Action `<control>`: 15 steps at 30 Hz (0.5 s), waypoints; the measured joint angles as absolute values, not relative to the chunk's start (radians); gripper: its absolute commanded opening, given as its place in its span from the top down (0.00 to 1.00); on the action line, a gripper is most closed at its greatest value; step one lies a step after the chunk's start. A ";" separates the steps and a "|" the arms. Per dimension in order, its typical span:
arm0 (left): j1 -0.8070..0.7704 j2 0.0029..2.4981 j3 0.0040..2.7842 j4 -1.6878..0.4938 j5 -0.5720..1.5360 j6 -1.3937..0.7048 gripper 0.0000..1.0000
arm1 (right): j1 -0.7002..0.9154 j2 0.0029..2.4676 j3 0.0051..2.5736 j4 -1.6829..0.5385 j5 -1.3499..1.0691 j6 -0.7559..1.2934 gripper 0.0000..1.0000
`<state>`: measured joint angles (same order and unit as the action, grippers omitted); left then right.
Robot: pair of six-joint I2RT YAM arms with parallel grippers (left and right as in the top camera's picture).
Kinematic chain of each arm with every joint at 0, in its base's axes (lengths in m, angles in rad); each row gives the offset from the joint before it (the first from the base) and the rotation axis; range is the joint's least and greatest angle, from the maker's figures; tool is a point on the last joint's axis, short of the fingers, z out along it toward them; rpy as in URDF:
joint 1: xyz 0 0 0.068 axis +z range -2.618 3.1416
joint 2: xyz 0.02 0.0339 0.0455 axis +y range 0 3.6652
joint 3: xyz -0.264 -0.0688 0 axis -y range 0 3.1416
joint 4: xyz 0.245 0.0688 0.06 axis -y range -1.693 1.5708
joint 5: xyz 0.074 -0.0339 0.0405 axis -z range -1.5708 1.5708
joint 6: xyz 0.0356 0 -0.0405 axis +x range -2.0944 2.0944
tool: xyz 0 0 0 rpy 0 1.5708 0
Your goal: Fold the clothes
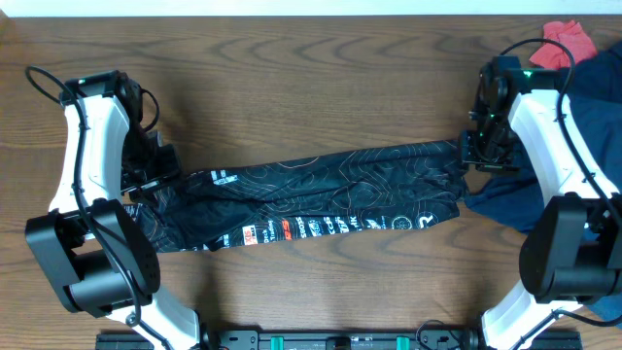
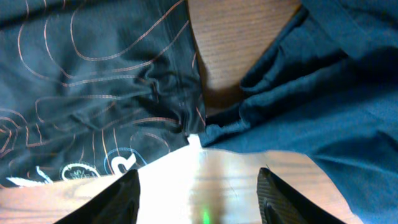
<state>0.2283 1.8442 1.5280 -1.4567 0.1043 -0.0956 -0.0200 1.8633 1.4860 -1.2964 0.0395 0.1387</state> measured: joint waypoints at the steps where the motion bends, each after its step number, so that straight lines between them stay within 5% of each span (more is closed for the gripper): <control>1: 0.228 1.844 1.528 -1.456 0.104 -0.096 0.55 | -0.025 1.864 1.478 -1.286 0.032 0.132 0.39; 15: 0.227 1.844 1.528 -1.420 0.117 -0.096 0.54 | -0.194 1.864 1.296 -1.042 -0.243 -0.133 0.19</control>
<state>0.2272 1.8442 1.5280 -1.4200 0.1169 -0.0959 -0.1936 1.8637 1.2961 -1.0416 -0.2428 -0.1326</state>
